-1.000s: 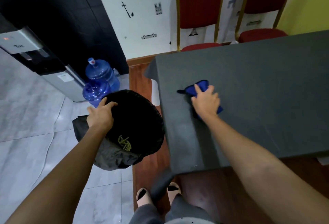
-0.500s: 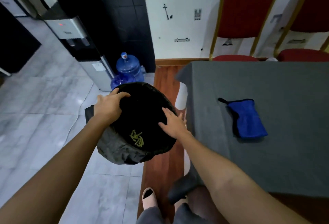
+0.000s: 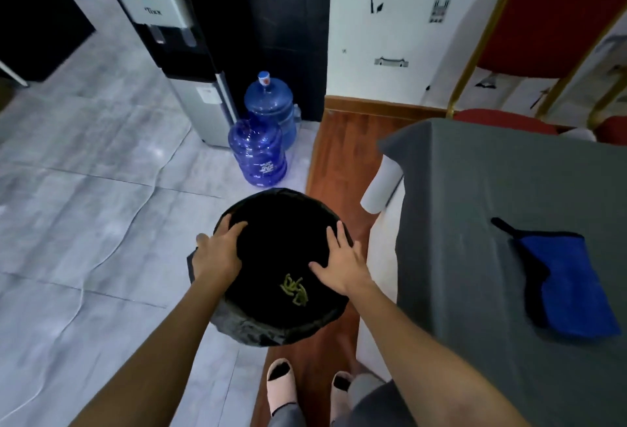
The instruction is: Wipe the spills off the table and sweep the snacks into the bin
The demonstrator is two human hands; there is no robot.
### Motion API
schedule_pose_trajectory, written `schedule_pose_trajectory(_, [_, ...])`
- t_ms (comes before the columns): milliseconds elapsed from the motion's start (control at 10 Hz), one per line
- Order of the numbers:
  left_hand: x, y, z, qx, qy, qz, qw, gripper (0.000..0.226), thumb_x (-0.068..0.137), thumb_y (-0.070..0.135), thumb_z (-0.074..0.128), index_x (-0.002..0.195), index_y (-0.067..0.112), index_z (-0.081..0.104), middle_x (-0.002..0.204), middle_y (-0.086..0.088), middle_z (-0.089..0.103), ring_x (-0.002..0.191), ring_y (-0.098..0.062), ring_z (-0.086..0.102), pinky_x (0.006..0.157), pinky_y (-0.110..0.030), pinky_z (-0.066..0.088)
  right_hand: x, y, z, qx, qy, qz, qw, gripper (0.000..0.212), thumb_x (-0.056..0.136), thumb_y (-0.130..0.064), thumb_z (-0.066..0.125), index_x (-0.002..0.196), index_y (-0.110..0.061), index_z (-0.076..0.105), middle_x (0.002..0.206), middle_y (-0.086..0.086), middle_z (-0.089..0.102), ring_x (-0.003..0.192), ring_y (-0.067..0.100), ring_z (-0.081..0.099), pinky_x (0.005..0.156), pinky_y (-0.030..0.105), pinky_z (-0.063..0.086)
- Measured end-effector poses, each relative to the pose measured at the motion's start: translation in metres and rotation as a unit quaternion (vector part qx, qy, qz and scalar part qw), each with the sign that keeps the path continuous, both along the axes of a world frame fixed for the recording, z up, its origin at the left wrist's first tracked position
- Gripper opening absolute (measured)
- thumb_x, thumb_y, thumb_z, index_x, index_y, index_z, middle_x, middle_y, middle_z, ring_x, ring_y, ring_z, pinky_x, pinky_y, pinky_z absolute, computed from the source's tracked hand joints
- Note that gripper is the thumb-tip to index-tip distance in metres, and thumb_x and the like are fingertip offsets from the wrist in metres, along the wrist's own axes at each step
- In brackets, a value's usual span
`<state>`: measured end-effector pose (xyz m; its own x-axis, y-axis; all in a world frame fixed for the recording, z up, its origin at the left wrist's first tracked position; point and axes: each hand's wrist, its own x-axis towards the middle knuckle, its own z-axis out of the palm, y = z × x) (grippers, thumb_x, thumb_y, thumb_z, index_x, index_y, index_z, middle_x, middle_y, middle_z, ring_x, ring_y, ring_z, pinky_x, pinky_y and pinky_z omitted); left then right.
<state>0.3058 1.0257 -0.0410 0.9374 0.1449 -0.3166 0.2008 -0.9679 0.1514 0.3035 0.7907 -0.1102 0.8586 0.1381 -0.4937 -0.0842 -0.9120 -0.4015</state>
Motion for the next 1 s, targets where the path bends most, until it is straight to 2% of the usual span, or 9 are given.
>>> schedule_pose_trajectory(100, [0.008, 0.002, -0.093, -0.046, 0.028, 0.016, 0.998, 0.074, 0.082, 0.014, 0.048, 0.147, 0.036, 0.021, 0.159, 0.008, 0.011, 0.108, -0.043, 0.042, 0.088, -0.044, 0.046, 0.014, 0.000, -0.079, -0.018, 0.007, -0.019, 1.000, 0.093, 0.085, -0.063, 0.046, 0.154, -0.021, -0.002, 0.161, -0.002, -0.013, 0.135, 0.045, 0.020, 0.109, 0.044, 0.028])
schedule_pose_trajectory(200, [0.015, -0.005, -0.187, -0.090, 0.048, 0.028, 0.994, 0.074, 0.080, 0.021, 0.053, 0.147, 0.031, 0.022, 0.159, 0.003, 0.012, 0.111, -0.047, 0.044, 0.096, -0.046, 0.040, 0.024, -0.005, -0.163, -0.043, 0.027, -0.025, 0.998, 0.095, 0.083, -0.065, 0.045, 0.153, -0.023, -0.002, 0.160, -0.006, -0.014, 0.135, 0.044, 0.019, 0.106, 0.044, 0.033])
schedule_pose_trajectory(300, [0.021, -0.014, -0.274, -0.141, 0.061, 0.032, 0.988, 0.075, 0.080, 0.026, 0.054, 0.147, 0.029, 0.021, 0.159, 0.000, 0.012, 0.119, -0.044, 0.044, 0.104, -0.049, 0.031, 0.032, -0.011, -0.237, -0.068, 0.039, -0.041, 0.996, 0.095, 0.082, -0.066, 0.046, 0.153, -0.025, -0.003, 0.160, -0.010, -0.015, 0.134, 0.043, 0.020, 0.104, 0.045, 0.035])
schedule_pose_trajectory(400, [0.023, -0.020, -0.332, -0.189, 0.076, 0.044, 0.978, 0.076, 0.082, 0.031, 0.055, 0.148, 0.028, 0.018, 0.160, 0.000, 0.010, 0.127, -0.041, 0.039, 0.106, -0.050, 0.027, 0.042, -0.021, -0.284, -0.088, 0.043, -0.040, 0.994, 0.095, 0.083, -0.066, 0.046, 0.153, -0.025, -0.004, 0.159, -0.012, -0.016, 0.134, 0.042, 0.020, 0.104, 0.046, 0.036])
schedule_pose_trajectory(600, [0.021, -0.036, -0.389, -0.241, 0.094, 0.044, 0.965, 0.079, 0.084, 0.032, 0.060, 0.150, 0.026, 0.016, 0.160, -0.004, 0.010, 0.134, -0.040, 0.032, 0.110, -0.048, 0.022, 0.051, -0.040, -0.333, -0.102, 0.056, -0.048, 0.992, 0.094, 0.084, -0.066, 0.045, 0.153, -0.025, -0.004, 0.159, -0.015, -0.015, 0.137, 0.041, 0.014, 0.106, 0.048, 0.034])
schedule_pose_trajectory(800, [0.012, -0.042, -0.404, -0.302, 0.125, 0.041, 0.944, 0.081, 0.084, 0.031, 0.064, 0.150, 0.027, 0.017, 0.160, -0.006, 0.006, 0.140, -0.037, 0.023, 0.116, -0.049, 0.019, 0.043, -0.053, -0.348, -0.082, 0.065, -0.060, 0.993, 0.092, 0.085, -0.065, 0.048, 0.153, -0.028, -0.002, 0.158, -0.018, -0.013, 0.137, 0.038, 0.013, 0.105, 0.048, 0.036])
schedule_pose_trajectory(900, [0.012, -0.041, -0.412, -0.318, 0.131, 0.043, 0.938, 0.080, 0.084, 0.032, 0.066, 0.149, 0.029, 0.019, 0.160, -0.006, 0.004, 0.142, -0.036, 0.019, 0.116, -0.050, 0.019, 0.042, -0.057, -0.355, -0.069, 0.068, -0.074, 0.992, 0.092, 0.085, -0.064, 0.049, 0.153, -0.028, 0.000, 0.159, -0.017, -0.011, 0.138, 0.037, 0.012, 0.108, 0.049, 0.033])
schedule_pose_trajectory(1000, [0.016, -0.044, -0.410, -0.329, 0.135, 0.042, 0.934, 0.081, 0.085, 0.033, 0.065, 0.150, 0.028, 0.017, 0.160, -0.004, 0.001, 0.144, -0.035, 0.011, 0.116, -0.051, 0.019, 0.045, -0.059, -0.353, -0.051, 0.066, -0.088, 0.993, 0.091, 0.086, -0.062, 0.050, 0.154, -0.026, 0.001, 0.160, -0.014, -0.009, 0.143, 0.035, 0.005, 0.114, 0.050, 0.024])
